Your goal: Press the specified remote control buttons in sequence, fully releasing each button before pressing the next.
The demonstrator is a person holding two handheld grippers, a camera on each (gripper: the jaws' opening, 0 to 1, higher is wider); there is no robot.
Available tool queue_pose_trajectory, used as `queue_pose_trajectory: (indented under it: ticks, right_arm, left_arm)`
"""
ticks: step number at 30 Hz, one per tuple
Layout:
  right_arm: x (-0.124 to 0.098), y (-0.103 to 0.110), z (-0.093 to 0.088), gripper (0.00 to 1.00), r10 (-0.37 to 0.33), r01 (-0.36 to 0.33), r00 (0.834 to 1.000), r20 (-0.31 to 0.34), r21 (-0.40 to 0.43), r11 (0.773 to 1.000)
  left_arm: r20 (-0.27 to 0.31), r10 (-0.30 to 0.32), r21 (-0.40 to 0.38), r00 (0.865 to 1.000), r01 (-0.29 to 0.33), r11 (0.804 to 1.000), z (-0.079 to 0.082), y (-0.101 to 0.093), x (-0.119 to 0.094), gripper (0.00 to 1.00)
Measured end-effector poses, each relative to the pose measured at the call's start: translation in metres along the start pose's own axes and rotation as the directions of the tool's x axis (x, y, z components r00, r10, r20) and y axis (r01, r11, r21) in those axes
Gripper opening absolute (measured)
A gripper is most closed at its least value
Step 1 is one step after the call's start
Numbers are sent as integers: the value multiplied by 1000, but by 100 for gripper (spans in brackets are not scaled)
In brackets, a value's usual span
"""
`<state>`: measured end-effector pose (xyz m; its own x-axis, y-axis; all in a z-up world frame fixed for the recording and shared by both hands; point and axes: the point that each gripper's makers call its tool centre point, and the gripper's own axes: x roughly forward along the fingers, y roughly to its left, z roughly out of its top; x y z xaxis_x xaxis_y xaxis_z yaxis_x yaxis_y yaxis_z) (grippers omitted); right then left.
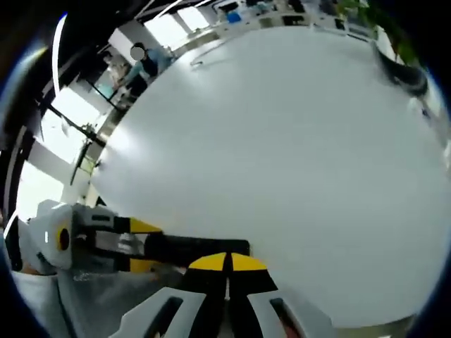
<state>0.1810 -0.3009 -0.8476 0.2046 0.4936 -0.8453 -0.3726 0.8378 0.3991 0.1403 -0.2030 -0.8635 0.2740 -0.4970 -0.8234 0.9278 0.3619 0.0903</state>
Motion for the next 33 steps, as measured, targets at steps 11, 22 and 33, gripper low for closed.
queue_pose_trajectory:
  ticks: [11, 22, 33]
  right_arm:
    - [3, -3, -1, 0, 8, -8, 1000, -14, 19, 1000]
    - [3, -4, -1, 0, 43, -44, 999, 10, 180, 983]
    - [3, -3, 0, 0, 77, -76, 997, 7, 256, 964]
  left_arm:
    - [4, 0, -3, 1000, 0, 1000, 0, 0, 0, 25]
    - [22, -11, -115, 1000, 14, 993, 4, 2, 1, 26]
    - [45, -19, -133, 999, 25, 991, 7, 2, 1, 25]
